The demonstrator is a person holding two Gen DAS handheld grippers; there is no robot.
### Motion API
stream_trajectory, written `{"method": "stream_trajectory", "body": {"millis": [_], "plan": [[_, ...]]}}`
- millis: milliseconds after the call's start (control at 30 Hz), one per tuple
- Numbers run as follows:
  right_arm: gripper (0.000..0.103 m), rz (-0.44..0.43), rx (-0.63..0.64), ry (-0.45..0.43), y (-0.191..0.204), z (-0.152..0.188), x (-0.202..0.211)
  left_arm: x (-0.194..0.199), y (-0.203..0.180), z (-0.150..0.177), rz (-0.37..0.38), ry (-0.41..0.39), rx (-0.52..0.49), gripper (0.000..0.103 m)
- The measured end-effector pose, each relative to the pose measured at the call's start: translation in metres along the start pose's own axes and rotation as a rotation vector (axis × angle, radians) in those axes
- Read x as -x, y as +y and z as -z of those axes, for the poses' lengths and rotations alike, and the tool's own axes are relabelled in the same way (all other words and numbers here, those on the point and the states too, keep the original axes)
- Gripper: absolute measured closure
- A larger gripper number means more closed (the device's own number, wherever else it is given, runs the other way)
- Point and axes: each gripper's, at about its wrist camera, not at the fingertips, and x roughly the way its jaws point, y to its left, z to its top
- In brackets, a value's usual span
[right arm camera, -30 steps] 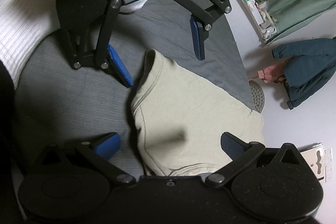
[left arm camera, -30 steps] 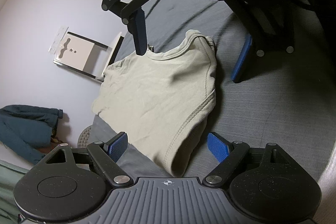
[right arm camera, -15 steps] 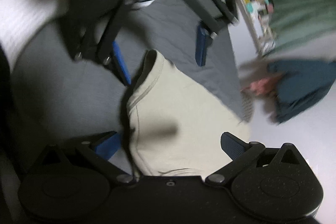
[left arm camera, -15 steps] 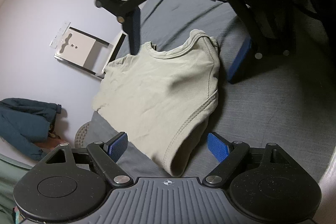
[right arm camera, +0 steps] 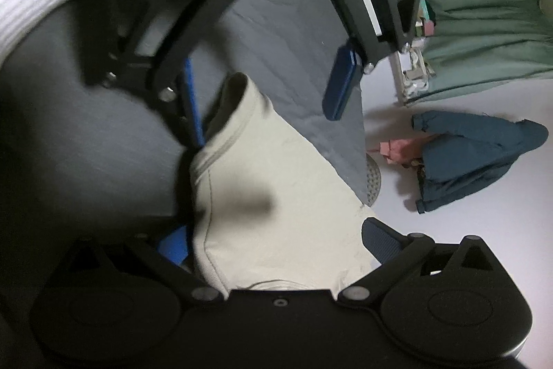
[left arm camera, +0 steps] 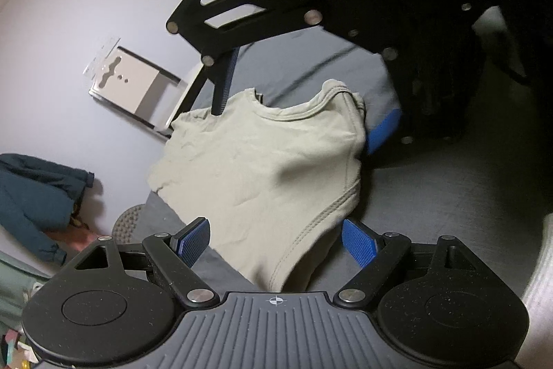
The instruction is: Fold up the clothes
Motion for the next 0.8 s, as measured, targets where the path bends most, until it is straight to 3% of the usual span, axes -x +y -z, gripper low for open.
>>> {"method": "stream_trajectory", "body": {"millis": [33, 100, 233, 433, 600, 700, 800], "plan": [[0.027, -0.016, -0.004, 0.007, -0.002, 0.000, 0.000, 0.001, -0.001, 0.001, 0.004, -0.004, -0.002, 0.019], [0.035, -0.058, -0.025, 0.023, -0.007, 0.001, 0.000, 0.003, -0.003, 0.002, 0.018, -0.019, -0.013, 0.019], [0.037, -0.062, -0.077, 0.017, -0.015, 0.004, 0.002, 0.001, -0.011, 0.003, 0.034, -0.029, -0.065, 0.019], [0.037, -0.051, -0.262, -0.012, -0.040, 0.013, 0.008, -0.012, -0.019, -0.006, -0.007, -0.049, -0.155, 0.019], [0.037, -0.060, -0.355, -0.014, -0.052, 0.024, 0.010, -0.024, -0.006, -0.014, 0.042, -0.068, -0.069, 0.019], [0.037, -0.073, -0.392, -0.018, -0.056, 0.028, 0.007, -0.032, -0.002, -0.015, 0.023, -0.049, -0.064, 0.047], [0.035, -0.079, -0.421, -0.026, -0.062, 0.029, 0.009, -0.039, -0.011, -0.012, 0.003, -0.037, -0.155, 0.063]]}}
